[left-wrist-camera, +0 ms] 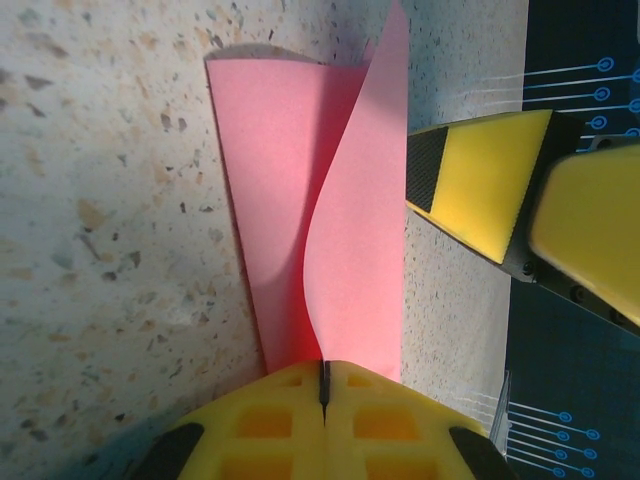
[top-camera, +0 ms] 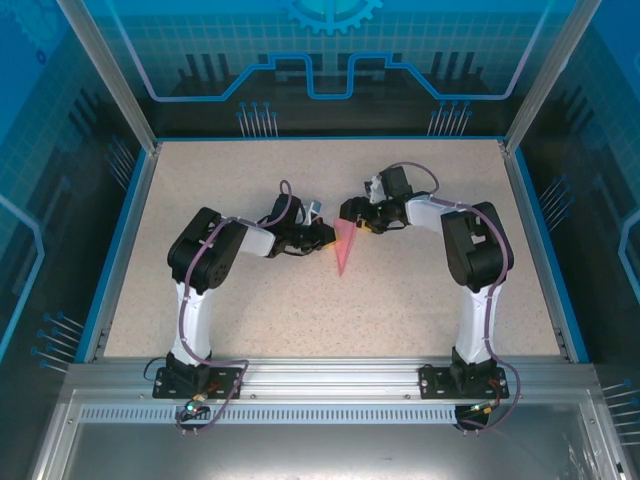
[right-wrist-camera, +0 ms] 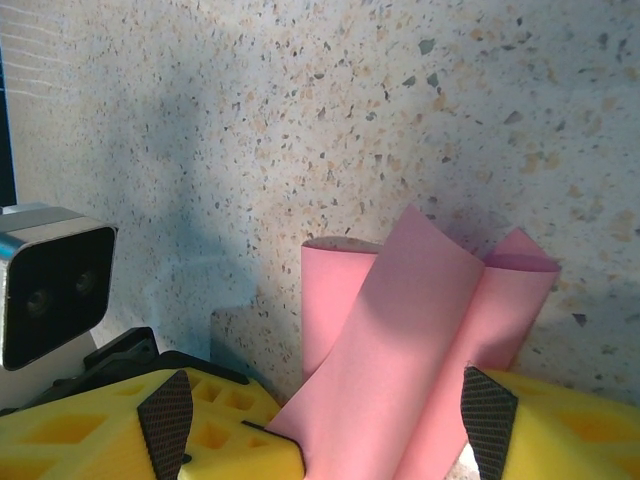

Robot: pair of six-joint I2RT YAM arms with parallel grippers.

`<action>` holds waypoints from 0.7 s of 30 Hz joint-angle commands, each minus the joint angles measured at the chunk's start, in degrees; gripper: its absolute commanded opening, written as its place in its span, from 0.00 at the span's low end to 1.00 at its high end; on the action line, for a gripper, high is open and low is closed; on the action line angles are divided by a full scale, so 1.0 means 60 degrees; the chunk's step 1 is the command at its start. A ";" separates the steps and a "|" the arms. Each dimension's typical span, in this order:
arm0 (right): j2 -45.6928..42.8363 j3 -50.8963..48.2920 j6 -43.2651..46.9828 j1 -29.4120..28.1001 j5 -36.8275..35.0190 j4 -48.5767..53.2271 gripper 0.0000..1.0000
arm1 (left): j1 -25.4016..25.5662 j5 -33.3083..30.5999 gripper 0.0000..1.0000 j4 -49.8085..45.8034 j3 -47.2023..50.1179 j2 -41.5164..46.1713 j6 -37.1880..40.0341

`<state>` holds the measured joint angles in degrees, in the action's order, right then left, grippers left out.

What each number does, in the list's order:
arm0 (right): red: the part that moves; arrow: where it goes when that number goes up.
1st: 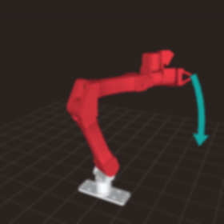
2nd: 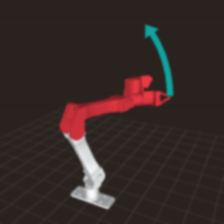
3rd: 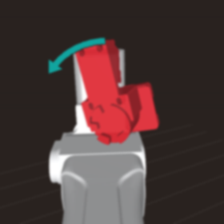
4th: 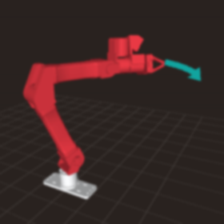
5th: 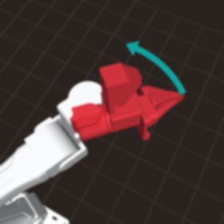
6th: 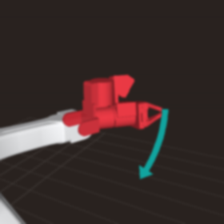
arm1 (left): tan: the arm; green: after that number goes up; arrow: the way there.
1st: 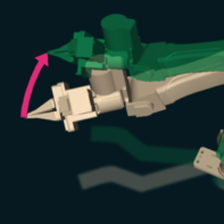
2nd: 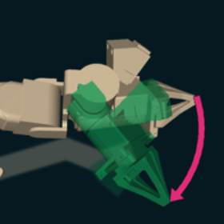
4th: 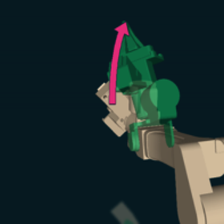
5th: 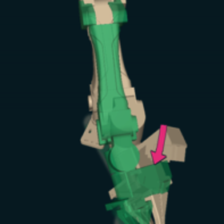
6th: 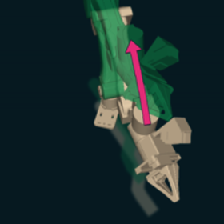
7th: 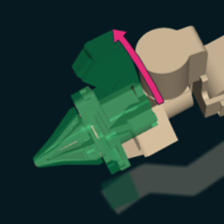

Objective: Fold a paper plane with a square sheet of paper (fold left side to right side)
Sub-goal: Fold the wing for the fifth time at the center of the table.

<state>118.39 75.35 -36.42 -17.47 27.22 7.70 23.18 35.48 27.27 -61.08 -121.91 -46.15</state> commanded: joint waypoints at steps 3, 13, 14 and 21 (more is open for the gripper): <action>0.0415 0.0462 0.0214 -0.0160 0.0003 0.0714 0.75 | -0.0084 0.0267 0.02 0.0047 -0.0334 -0.0184 0.0275; 0.0703 0.0786 0.0571 -0.0224 -0.0541 0.1770 0.75 | -0.0085 0.0311 0.02 -0.0102 -0.0580 -0.0284 0.0351; 0.0703 0.0786 0.0588 -0.0233 -0.0546 0.1792 0.75 | -0.0085 0.0311 0.02 -0.0106 -0.0599 -0.0311 0.0353; 0.0654 0.0761 0.0650 -0.0250 -0.0526 0.1793 0.75 | -0.0091 0.0297 0.03 -0.0207 -0.0689 -0.0518 0.0382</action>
<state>120.40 79.83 -33.36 -18.39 25.26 14.17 23.14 36.38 26.96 -63.94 -123.46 -45.91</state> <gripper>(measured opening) 0.749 0.047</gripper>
